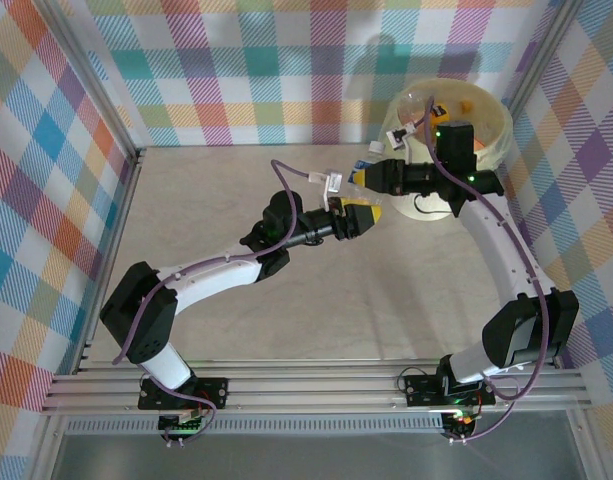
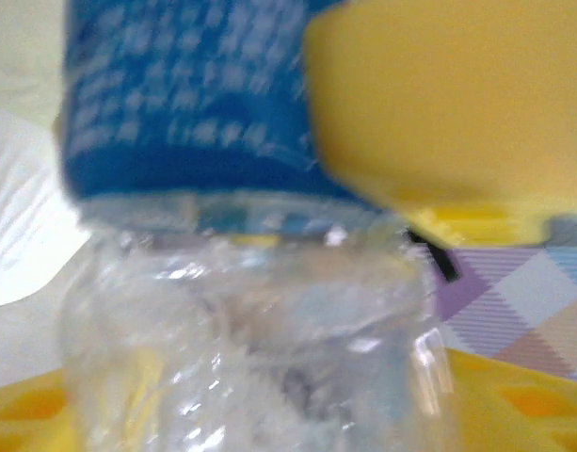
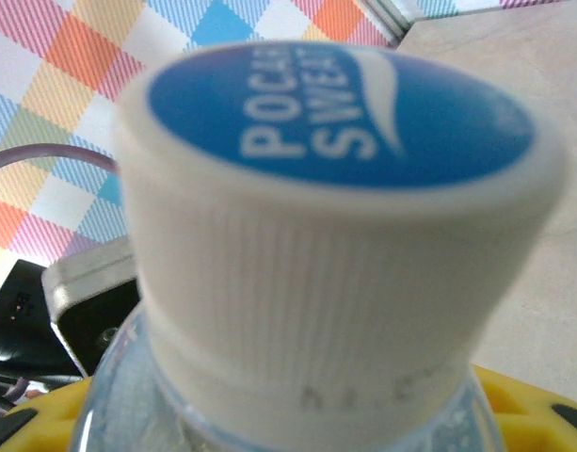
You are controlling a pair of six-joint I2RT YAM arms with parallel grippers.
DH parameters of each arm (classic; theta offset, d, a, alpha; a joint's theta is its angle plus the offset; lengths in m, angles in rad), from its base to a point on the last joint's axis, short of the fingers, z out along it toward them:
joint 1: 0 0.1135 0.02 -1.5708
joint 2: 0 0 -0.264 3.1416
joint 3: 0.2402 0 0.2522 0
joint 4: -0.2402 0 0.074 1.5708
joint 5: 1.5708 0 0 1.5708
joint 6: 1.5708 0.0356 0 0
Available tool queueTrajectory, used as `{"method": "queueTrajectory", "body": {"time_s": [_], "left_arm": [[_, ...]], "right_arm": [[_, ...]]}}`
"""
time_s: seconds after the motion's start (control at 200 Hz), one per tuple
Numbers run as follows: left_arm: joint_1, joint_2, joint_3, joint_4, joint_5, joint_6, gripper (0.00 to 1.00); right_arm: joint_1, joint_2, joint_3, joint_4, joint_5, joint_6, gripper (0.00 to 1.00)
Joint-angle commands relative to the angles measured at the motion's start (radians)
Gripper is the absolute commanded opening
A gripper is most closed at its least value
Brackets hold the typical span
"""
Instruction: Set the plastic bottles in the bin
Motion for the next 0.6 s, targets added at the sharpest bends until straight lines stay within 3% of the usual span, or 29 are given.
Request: {"method": "queueTrajectory", "body": {"time_s": [0.0, 0.175, 0.37, 0.595], "left_arm": [[0.023, -0.022, 0.0, -0.071, -0.045, 0.009, 0.89], [0.026, -0.083, -0.04, -0.134, -0.088, 0.053, 0.99], [0.025, -0.212, -0.134, -0.244, -0.274, 0.107, 1.0], [0.026, -0.361, -0.234, -0.351, -0.51, 0.141, 1.0]], "right_arm": [[-0.015, -0.005, 0.041, 0.019, 0.085, 0.025, 0.4], [-0.078, 0.011, 0.147, -0.063, 0.246, -0.017, 0.39], [-0.159, 0.065, 0.337, -0.2, 0.474, -0.116, 0.39], [-0.218, 0.135, 0.501, -0.224, 0.661, -0.147, 0.39]]}}
